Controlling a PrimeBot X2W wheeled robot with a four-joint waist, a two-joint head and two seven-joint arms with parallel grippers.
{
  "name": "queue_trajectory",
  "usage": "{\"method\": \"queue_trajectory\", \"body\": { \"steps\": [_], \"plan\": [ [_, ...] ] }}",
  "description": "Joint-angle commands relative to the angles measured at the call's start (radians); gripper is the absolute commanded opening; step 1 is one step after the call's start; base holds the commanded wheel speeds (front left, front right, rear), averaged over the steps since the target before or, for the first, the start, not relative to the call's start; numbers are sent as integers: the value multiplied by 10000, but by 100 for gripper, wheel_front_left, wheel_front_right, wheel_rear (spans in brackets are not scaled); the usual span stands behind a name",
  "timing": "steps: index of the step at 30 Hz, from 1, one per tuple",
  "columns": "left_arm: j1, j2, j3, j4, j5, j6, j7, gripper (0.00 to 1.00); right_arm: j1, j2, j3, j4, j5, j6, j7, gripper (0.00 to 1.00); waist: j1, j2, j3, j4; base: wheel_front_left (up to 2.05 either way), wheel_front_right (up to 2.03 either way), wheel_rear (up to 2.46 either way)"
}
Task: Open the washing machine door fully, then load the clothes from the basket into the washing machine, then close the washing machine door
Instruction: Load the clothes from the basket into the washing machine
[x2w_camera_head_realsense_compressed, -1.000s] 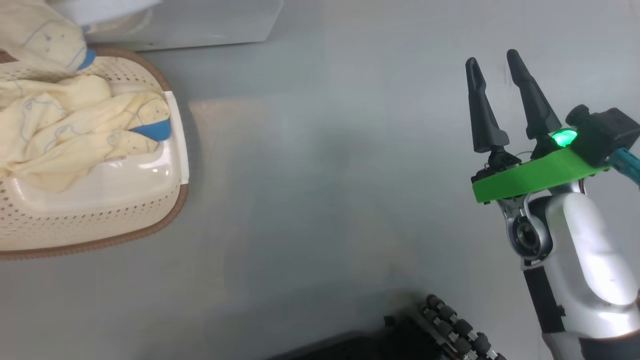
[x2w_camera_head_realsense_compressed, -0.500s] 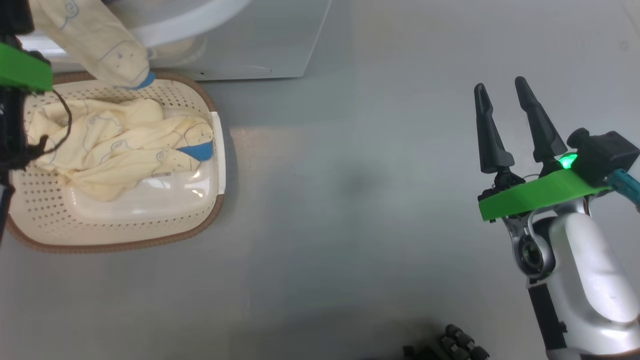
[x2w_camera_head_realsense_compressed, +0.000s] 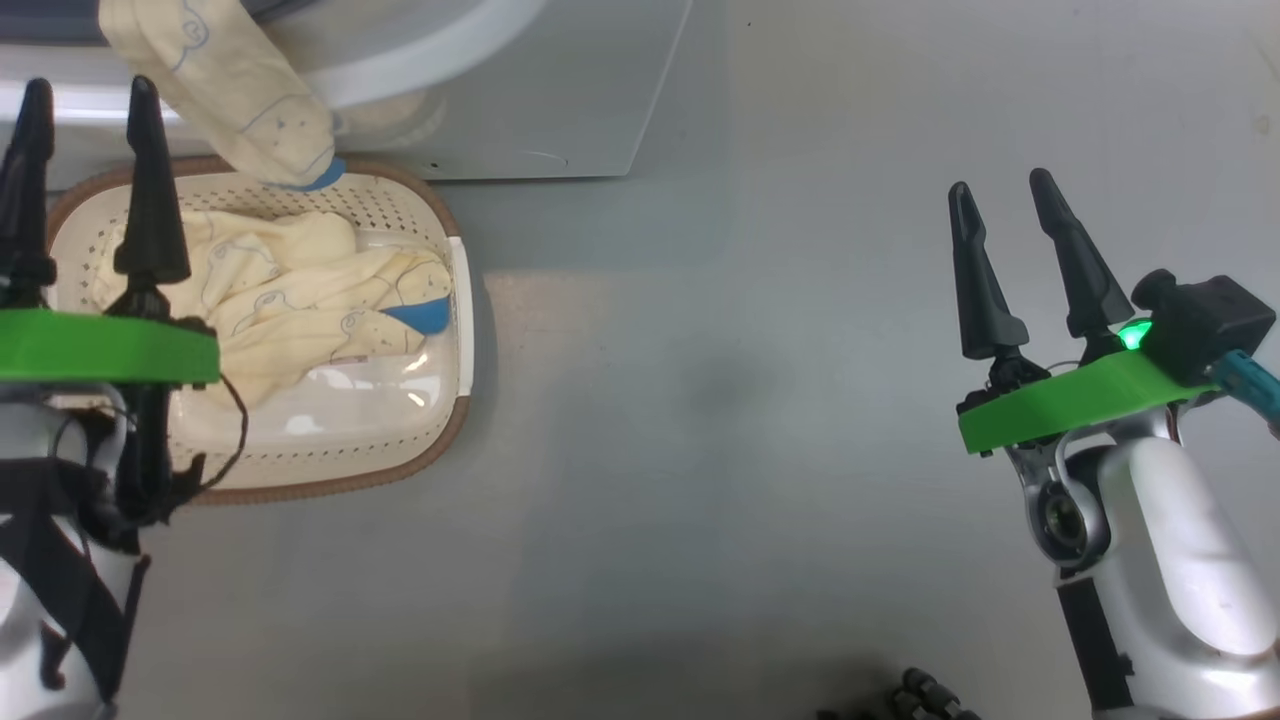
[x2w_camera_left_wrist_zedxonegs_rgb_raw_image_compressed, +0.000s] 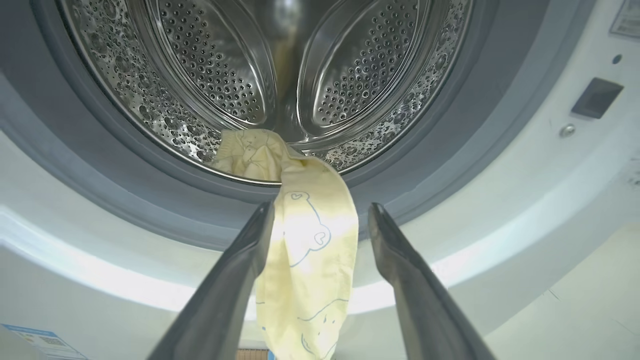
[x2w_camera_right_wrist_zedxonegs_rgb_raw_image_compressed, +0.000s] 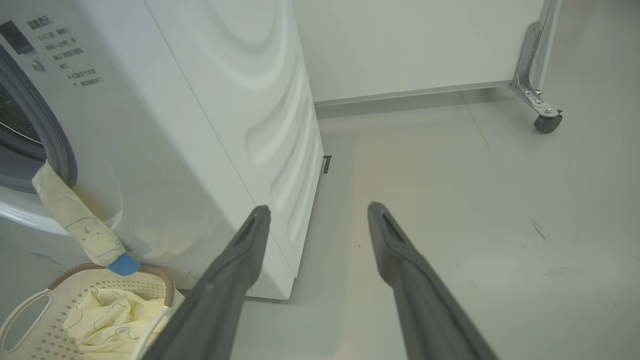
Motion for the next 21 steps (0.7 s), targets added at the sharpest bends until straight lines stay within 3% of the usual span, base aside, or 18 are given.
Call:
{"method": "queue_trajectory", "body": {
  "steps": [1, 12, 21],
  "plan": [
    [340, 97, 627, -540, 215, 4, -53, 100, 324, -14, 134, -302, -77, 35, -93, 100, 1, -1, -27, 8, 0, 0, 0],
    [1810, -1437, 1339, -1107, 798, 4, -53, 100, 400, -14, 127, -216, -202, 35, -93, 100, 1, -1, -322, 86, 0, 0, 0],
    [1688, -1738, 1210, -384, 1041, 4, -53, 100, 345, -14, 288, -156, -194, 35, -93, 100, 1, -1, -331, -21, 0, 0, 0]
  ]
}}
